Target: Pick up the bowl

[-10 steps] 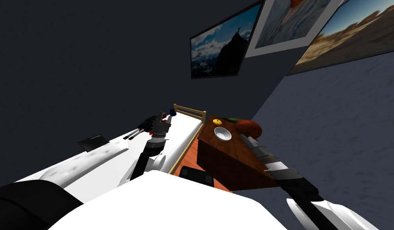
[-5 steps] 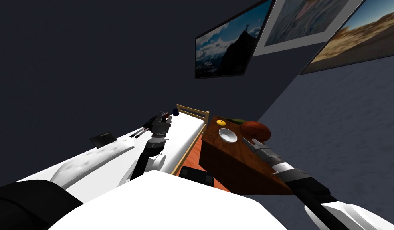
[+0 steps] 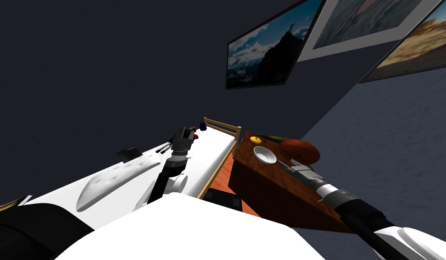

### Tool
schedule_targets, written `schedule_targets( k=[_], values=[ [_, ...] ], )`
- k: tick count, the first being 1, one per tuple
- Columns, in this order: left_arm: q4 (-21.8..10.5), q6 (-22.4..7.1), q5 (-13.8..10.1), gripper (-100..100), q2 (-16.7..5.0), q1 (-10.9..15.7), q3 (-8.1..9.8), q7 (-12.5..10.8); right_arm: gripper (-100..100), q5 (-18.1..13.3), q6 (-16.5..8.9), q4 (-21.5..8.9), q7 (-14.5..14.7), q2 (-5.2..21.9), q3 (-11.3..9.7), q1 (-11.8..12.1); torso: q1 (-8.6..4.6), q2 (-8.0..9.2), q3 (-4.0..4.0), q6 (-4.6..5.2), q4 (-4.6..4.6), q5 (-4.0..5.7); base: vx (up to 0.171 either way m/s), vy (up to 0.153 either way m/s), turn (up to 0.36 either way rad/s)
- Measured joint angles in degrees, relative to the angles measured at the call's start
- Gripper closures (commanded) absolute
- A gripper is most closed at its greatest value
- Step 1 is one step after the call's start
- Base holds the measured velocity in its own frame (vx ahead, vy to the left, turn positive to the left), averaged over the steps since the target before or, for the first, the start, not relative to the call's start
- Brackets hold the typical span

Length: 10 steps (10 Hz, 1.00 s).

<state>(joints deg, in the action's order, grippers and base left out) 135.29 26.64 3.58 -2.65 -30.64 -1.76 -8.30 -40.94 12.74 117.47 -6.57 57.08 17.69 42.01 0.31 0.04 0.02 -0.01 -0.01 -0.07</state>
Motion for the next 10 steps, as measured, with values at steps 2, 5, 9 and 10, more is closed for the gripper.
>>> schedule_targets(
  k=[2, 5, 9, 10],
  values=[
    [0.00, 0.00, 0.00, 0, 0.00, 0.00, 0.00, 0.00, -100, -3.09, -0.19, -1.43, -0.55, 2.99, 0.47, 1.63, -0.01, 0.02, 0.01, 0.00, 0.00, 0.00, -0.009, 0.073, 0.098],
    [0.00, 0.00, 0.00, 0, 0.00, 0.00, 0.01, 0.00, -100, -7.07, 0.07, -4.28, -1.88, 8.24, 1.59, 3.42, -0.08, 0.04, 0.03, 0.03, -0.01, 0.01, -0.006, 0.075, 0.107],
    [0.00, 0.00, 0.00, 0, 0.00, -0.01, 0.01, 0.00, -100, -12.75, -0.59, -7.71, -4.21, 15.50, 2.35, 6.38, -0.10, 0.03, 0.02, 0.04, -0.01, 0.02, -0.007, 0.068, 0.102],
    [0.00, 0.00, 0.00, 0, 0.00, 0.00, 0.00, 0.00, -100, -14.69, -0.45, -9.29, -4.30, 16.56, 1.72, 6.59, -0.04, 0.04, 0.03, 0.02, -0.01, 0.02, -0.013, 0.069, 0.064]
  ],
)
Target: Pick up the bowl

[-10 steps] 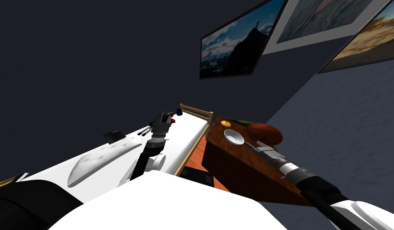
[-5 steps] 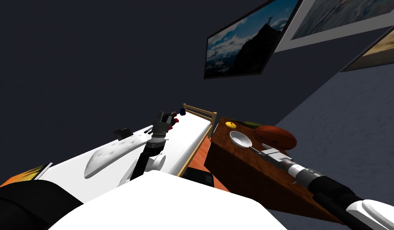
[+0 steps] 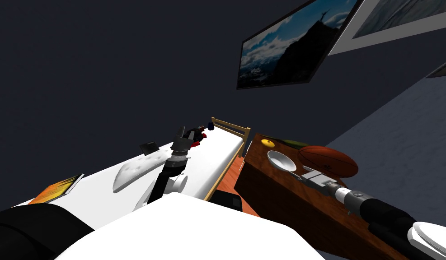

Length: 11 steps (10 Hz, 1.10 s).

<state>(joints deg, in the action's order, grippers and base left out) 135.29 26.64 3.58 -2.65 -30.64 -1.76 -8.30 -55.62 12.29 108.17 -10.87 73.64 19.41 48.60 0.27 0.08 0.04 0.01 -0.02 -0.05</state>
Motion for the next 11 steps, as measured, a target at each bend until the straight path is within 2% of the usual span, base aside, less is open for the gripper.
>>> schedule_targets(
  k=[4, 7, 8, 10, 11],
  values=[
    [0.00, 0.00, 0.00, 0, 0.00, 0.00, 0.00, 0.00, -100, -5.19, 0.36, -4.20, -2.64, 7.16, 0.91, 2.78, 0.00, -0.03, -0.02, 0.00, 0.01, -0.01, -0.003, 0.068, 0.100],
    [0.00, 0.00, 0.00, 0, 0.00, -0.01, 0.01, 0.00, -100, -8.70, 0.54, -6.87, -4.25, 11.86, 0.88, 4.42, -0.09, 0.00, 0.01, 0.04, -0.01, 0.01, -0.006, 0.060, 0.108],
    [0.00, 0.00, 0.00, 0, 0.00, 0.00, 0.00, 0.00, -100, -10.20, 0.59, -8.43, -4.71, 13.55, -0.13, 4.31, -0.04, -0.01, 0.00, 0.01, 0.00, 0.00, -0.006, 0.060, 0.064],
    [0.00, 0.00, 0.00, 0, 0.00, 0.00, 0.00, 0.00, -100, -12.54, 0.87, -9.89, -5.95, 16.49, 0.68, 6.47, -0.04, 0.01, 0.01, 0.01, -0.01, 0.00, -0.005, 0.056, 0.087],
    [0.00, 0.00, 0.00, 0, 0.00, -0.01, 0.01, 0.00, -100, -13.33, 0.85, -10.50, -6.45, 17.74, 0.38, 6.78, -0.10, 0.01, 0.01, 0.05, -0.01, 0.01, -0.002, 0.065, 0.106]
  ],
)
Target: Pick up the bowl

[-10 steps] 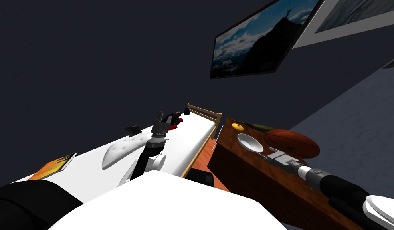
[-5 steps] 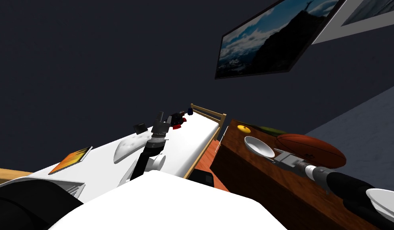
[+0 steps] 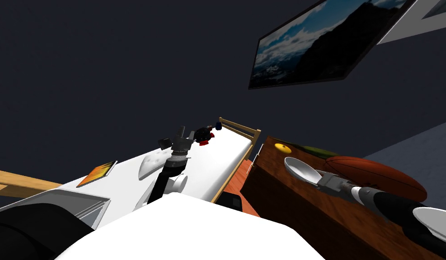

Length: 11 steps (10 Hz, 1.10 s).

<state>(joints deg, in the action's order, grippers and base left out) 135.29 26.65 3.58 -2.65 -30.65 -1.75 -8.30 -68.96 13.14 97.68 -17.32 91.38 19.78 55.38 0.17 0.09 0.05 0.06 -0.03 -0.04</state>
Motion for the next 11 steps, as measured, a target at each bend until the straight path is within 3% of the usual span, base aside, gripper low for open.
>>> schedule_targets(
  k=[2, 4, 6, 7, 9, 10, 11],
  values=[
    [0.00, 0.00, 0.00, 0, 0.00, 0.00, 0.00, 0.00, -100, -3.68, -0.16, -1.68, -2.46, 3.84, 1.01, 3.76, 0.12, -0.02, -0.01, -0.03, 0.01, -0.03, -0.004, 0.070, 0.109],
    [0.00, 0.00, 0.00, 0, 0.00, 0.00, 0.00, 0.00, -100, -5.42, 0.21, -3.69, -3.32, 7.00, -0.53, 3.88, 0.03, 0.00, 0.00, -0.03, 0.00, 0.00, -0.006, 0.060, 0.129],
    [0.00, 0.00, 0.00, 0, 0.00, 0.00, 0.00, 0.00, -100, -9.21, 0.50, -5.38, -5.50, 10.45, -0.88, 6.86, 0.09, 0.00, 0.00, 0.00, 0.00, -0.01, 0.006, 0.072, 0.111],
    [0.00, 0.00, 0.00, 0, 0.00, 0.00, 0.00, 0.00, -100, -8.49, 0.84, -7.01, -4.44, 11.84, -3.14, 6.06, 0.06, -0.04, -0.02, -0.01, 0.01, -0.01, 0.016, 0.033, 0.048],
    [0.00, 0.00, 0.00, 0, 0.00, 0.00, 0.01, 0.00, -100, -9.98, 1.42, -7.35, -5.12, 12.71, -2.68, 7.20, -0.15, 0.00, 0.00, 0.03, 0.00, 0.04, 0.013, 0.007, 0.051],
    [0.00, 0.00, 0.00, 0, 0.00, 0.00, 0.00, 0.00, -100, -13.34, 2.66, -7.19, -6.75, 12.33, -0.87, 9.60, -0.17, -0.02, -0.01, 0.01, 0.00, 0.05, 0.020, 0.007, 0.062],
    [0.00, 0.00, 0.00, 0, 0.00, 0.00, 0.01, 0.00, -100, -13.61, 2.91, -7.48, -7.37, 13.28, -1.74, 9.98, -0.18, -0.04, -0.02, 0.02, 0.01, 0.05, 0.011, 0.003, 0.000]
  ],
)
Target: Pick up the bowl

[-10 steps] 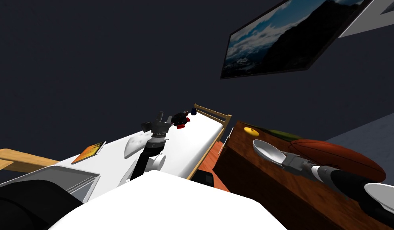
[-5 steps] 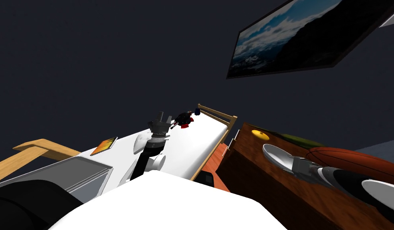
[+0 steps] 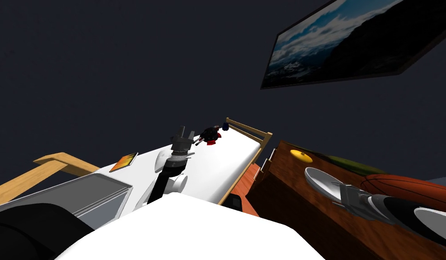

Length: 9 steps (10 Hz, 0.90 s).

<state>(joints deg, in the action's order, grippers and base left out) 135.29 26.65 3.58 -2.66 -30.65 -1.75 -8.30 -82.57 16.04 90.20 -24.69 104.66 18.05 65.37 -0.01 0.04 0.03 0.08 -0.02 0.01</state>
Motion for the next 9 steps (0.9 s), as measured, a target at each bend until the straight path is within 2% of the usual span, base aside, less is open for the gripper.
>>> schedule_targets(
  k=[1, 2, 3, 4, 5, 6, 8, 9],
  values=[
    [0.00, 0.00, 0.00, 0, 0.00, 0.00, 0.00, 0.00, -100, 0.89, -0.49, -0.35, 0.24, 0.90, -1.21, -0.31, -0.01, 0.02, 0.01, 0.01, -0.01, 0.00, 0.016, 0.004, 0.043],
    [0.00, 0.00, 0.00, 0, 0.00, 0.00, 0.00, 0.00, -100, 1.57, -1.55, -0.45, -0.18, 2.79, -3.58, 0.39, -0.02, 0.00, 0.00, 0.00, 0.00, 0.01, 0.009, 0.001, 0.013],
    [0.00, 0.00, 0.00, 0, 0.00, 0.00, 0.00, 0.00, 0, 1.65, -1.83, -0.45, -0.36, 3.00, -3.90, 0.48, -0.03, 0.04, 0.02, 0.02, -0.01, 0.01, 0.000, 0.000, 0.000],
    [0.00, 0.00, 0.00, 0, 0.00, 0.00, 0.00, 0.00, -100, 1.64, -1.80, -0.45, -0.34, 2.98, -3.86, 0.47, -0.03, 0.07, 0.04, 0.02, -0.02, 0.01, 0.043, -0.003, 0.091],
    [0.00, 0.00, 0.00, 0, 0.00, 0.00, 0.00, 0.00, -100, 5.65, -4.41, -1.09, 1.66, 4.47, -6.96, 0.75, -0.05, -0.05, -0.02, -0.01, 0.01, 0.01, 0.064, -0.014, 0.047],
    [0.00, 0.00, 0.00, 0, 0.00, -0.01, 0.00, 0.00, -100, 4.71, -4.82, -0.77, 1.79, 2.87, -6.35, 1.08, -0.09, -0.11, -0.06, 0.03, 0.02, 0.02, 0.044, -0.005, -0.017],
    [0.00, 0.00, 0.00, 0, 0.00, 0.00, 0.00, 0.00, -100, 2.07, -3.89, -0.35, 0.45, 1.81, -5.41, 1.25, -0.03, 0.00, 0.00, 0.02, 0.00, 0.01, 0.029, 0.000, 0.037],
    [0.00, 0.00, 0.00, 0, 0.00, 0.00, 0.00, 0.00, -100, 2.92, -5.60, -0.39, 0.83, 2.19, -7.65, 1.30, -0.05, -0.06, -0.03, 0.00, 0.01, 0.02, 0.064, -0.008, 0.048]
  ],
)
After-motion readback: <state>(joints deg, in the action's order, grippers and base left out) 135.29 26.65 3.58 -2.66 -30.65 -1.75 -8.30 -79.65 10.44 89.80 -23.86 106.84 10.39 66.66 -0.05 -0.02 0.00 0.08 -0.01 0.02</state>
